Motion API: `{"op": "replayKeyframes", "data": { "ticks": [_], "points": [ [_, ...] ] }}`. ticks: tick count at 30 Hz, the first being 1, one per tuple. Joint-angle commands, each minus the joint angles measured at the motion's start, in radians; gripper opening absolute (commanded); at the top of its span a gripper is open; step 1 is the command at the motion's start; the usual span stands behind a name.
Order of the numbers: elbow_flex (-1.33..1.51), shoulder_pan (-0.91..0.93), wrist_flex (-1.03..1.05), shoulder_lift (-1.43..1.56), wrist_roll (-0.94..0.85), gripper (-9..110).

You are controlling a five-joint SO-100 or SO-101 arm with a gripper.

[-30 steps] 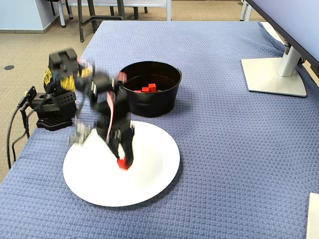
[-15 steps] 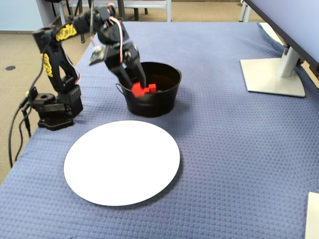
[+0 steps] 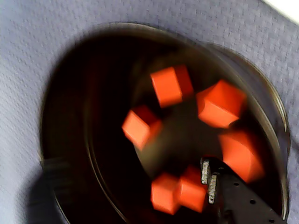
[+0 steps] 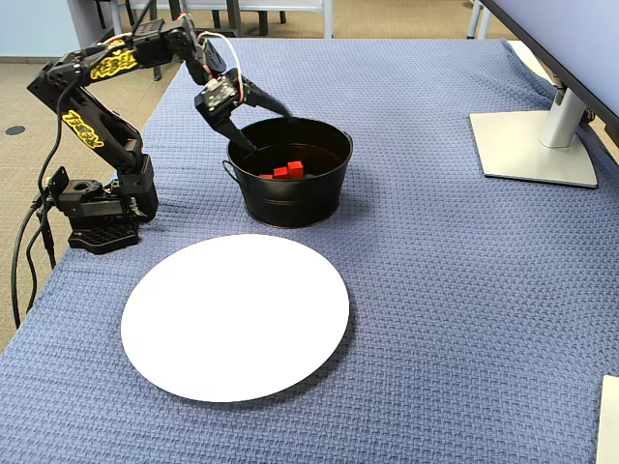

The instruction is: Pick up the red cubes from the white plate and place them in the black recipient

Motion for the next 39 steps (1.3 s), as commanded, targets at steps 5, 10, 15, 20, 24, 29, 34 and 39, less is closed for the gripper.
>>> {"op": "replayKeyframes", "data": {
  "ticks": [5, 10, 15, 20, 24, 29, 34, 39],
  "points": [
    [0.009, 0.189, -0.044, 0.067, -0.091, 29],
    [0.091, 0.383, -0.081, 0.075, -0.123, 19],
    [0.247, 0.506, -0.126, 0.149, -0.138, 8],
    [0.422, 0.532, -0.127, 0.253, -0.132, 4],
    [0.555, 0.457, -0.098, 0.362, -0.133, 3],
    [0.638, 0.339, -0.057, 0.466, -0.077, 1],
    [0.756, 0.285, -0.049, 0.565, -0.005, 0],
    [0.864, 0.279, -0.058, 0.652, 0.017, 0]
  ]
}}
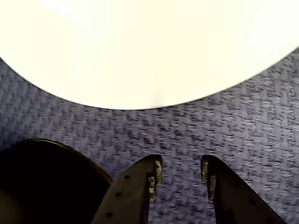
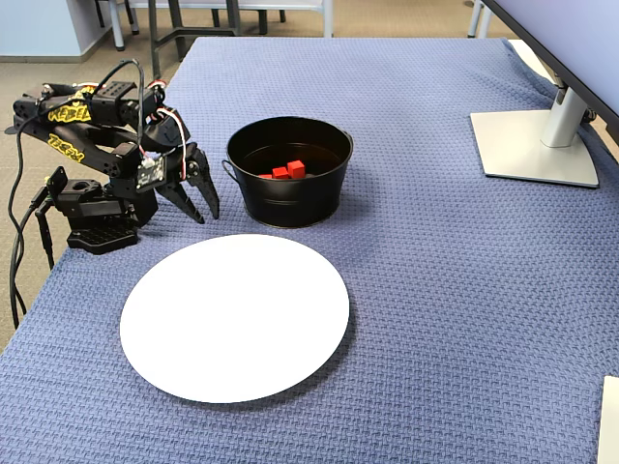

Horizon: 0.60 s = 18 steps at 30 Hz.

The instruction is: Pick up the red cubes from the white plate and place them in the black recipient

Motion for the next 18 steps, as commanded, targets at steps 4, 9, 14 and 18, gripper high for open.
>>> {"op": "replayKeyframes", "data": {
  "ticks": [4, 9, 14, 18],
  "points": [
    [0.055, -0.012, 0.009, 0.091, 0.034, 0],
    [0.077, -0.025, 0.041, 0.15, 0.015, 0],
    [0.081, -0.028, 0.051, 0.163, 0.011, 0],
    [0.081, -0.035, 0.051, 0.16, 0.006, 0]
  ]
}}
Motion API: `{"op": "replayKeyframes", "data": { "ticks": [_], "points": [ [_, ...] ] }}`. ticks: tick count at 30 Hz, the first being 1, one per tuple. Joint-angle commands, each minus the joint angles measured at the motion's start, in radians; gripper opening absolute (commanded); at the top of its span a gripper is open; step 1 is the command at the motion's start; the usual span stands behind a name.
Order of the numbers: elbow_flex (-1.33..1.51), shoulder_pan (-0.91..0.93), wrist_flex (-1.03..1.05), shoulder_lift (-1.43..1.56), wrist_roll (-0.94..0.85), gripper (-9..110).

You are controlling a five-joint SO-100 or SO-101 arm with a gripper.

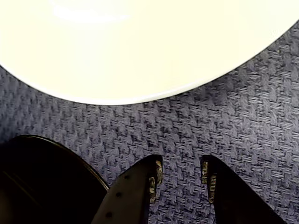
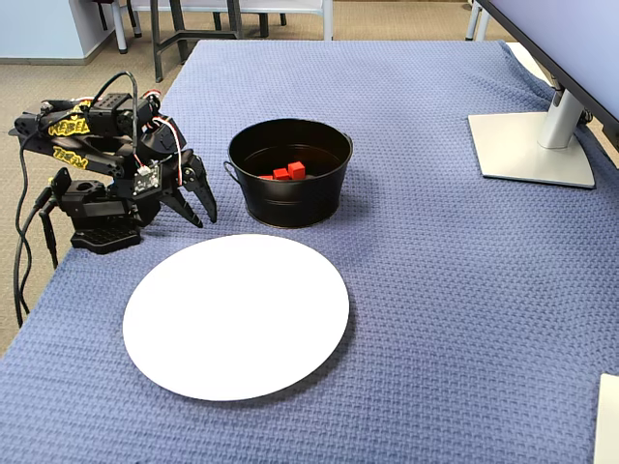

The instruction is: Pick up the red cubes from the white plate and place them in the black recipient

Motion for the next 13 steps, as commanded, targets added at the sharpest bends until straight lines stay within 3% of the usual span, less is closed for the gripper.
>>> {"op": "replayKeyframes", "data": {
  "ticks": [1, 13],
  "points": [
    [-0.006, -0.018, 0.006, -0.009, -0.011, 0],
    [-0.002, -0.026, 0.046, 0.032, -0.014, 0]
  ]
}}
